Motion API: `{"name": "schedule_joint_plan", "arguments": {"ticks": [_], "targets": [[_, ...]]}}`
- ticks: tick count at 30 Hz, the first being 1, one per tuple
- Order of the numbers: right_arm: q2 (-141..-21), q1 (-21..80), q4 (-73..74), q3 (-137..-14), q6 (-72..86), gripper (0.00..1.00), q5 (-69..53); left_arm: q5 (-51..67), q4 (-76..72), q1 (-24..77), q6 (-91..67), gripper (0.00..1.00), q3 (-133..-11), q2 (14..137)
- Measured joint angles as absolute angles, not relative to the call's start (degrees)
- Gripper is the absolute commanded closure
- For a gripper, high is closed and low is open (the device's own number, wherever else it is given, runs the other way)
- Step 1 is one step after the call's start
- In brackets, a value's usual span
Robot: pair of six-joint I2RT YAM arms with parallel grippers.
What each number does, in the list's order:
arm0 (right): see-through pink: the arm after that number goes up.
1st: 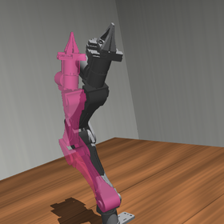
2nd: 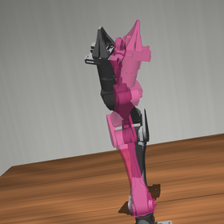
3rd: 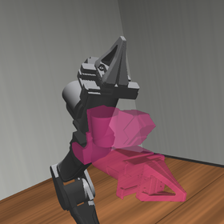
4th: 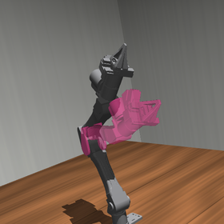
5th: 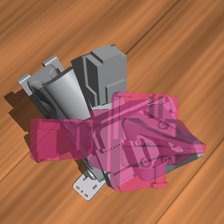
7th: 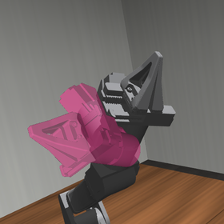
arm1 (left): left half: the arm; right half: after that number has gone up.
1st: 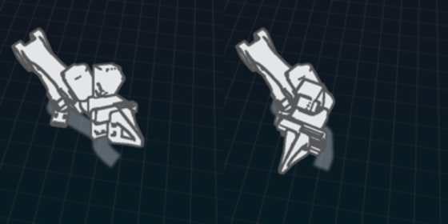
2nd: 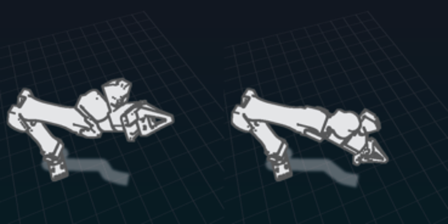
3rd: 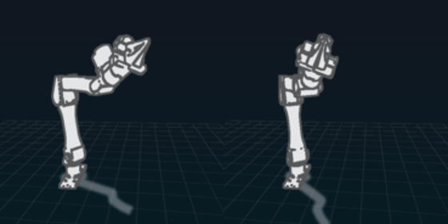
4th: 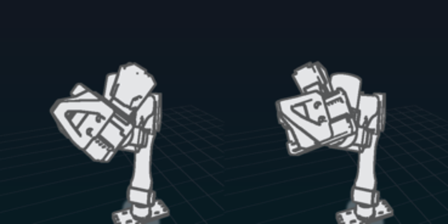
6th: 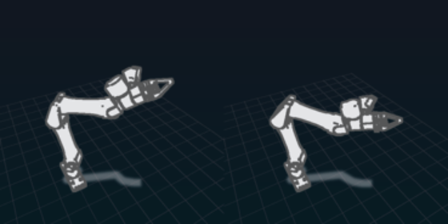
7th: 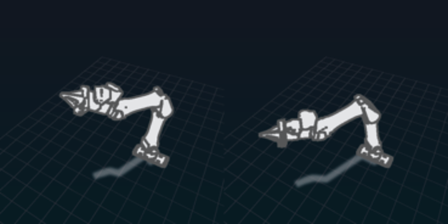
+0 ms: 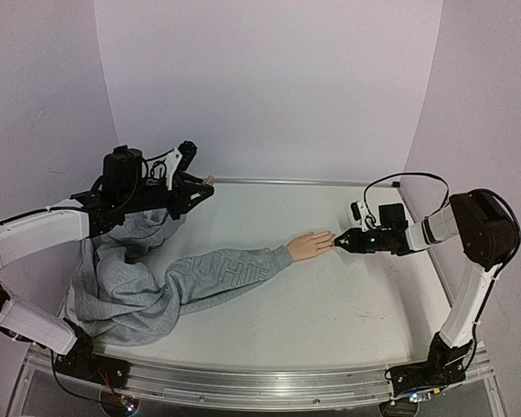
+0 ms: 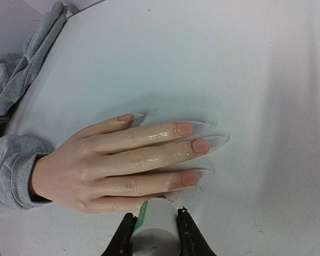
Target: Paint the nails
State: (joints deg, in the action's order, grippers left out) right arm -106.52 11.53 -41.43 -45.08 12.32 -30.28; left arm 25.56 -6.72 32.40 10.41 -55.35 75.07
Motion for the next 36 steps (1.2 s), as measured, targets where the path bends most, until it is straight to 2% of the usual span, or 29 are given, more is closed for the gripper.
{"name": "schedule_joint_plan", "arguments": {"ticks": [36], "targets": [[-106.39, 11.53, -41.76, -44.27, 13.56, 1.00, -25.87, 25.56, -6.74, 32.40, 10.41, 1.00, -55.35, 75.07]]}}
